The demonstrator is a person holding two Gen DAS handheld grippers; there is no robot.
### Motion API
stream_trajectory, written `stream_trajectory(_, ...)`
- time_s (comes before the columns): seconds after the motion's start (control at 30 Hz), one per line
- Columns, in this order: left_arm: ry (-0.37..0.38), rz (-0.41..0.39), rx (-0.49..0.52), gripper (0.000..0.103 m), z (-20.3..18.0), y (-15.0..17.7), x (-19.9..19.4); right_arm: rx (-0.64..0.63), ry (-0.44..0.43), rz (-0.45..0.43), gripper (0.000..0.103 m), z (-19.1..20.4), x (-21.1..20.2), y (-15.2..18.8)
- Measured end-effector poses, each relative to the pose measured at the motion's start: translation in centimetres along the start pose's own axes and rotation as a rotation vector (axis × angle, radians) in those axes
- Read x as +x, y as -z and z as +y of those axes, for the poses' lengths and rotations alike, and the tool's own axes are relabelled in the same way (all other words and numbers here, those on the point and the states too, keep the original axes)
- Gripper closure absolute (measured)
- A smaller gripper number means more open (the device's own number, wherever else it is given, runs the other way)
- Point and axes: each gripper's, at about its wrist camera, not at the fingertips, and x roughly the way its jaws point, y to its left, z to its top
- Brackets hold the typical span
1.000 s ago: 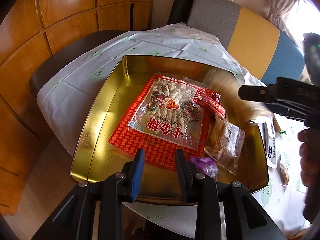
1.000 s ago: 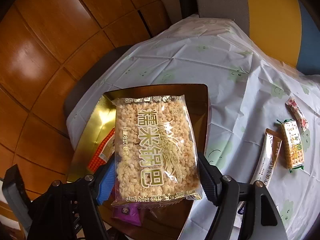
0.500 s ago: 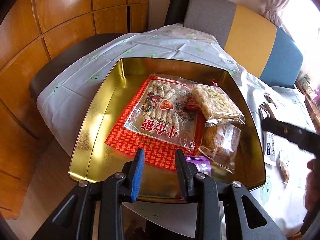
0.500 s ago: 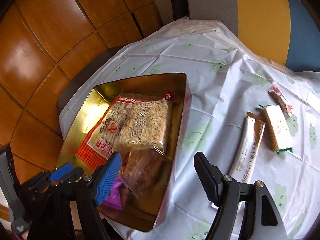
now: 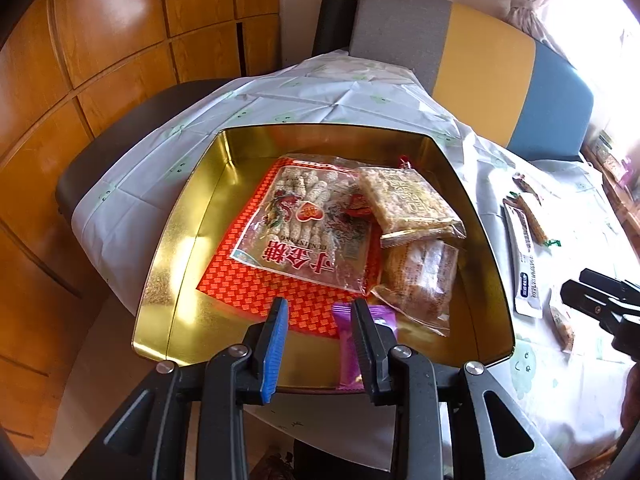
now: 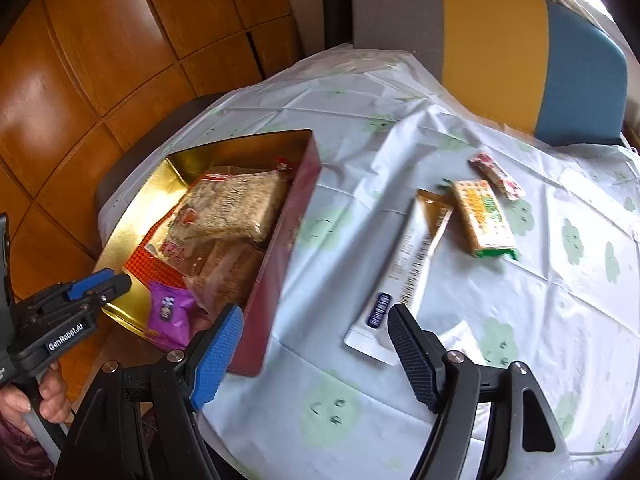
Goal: Organize snacks
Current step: 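Pull the open right gripper back from the tray toward the table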
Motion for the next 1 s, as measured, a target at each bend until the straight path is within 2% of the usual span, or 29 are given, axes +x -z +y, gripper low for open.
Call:
stream_trajectory(0.67,0.009,0.001,0.101,0.07,-3.9,0.2,-0.6,0.031,0.202,0.022,0.027,-9.6,-4.5,2.8)
stream_trajectory(1.0,0.008,0.0,0.164,0.07,-6.4,0.2,-0.8,0.047,0.298,0.062,0.027,-14.9,-5.2,3.8)
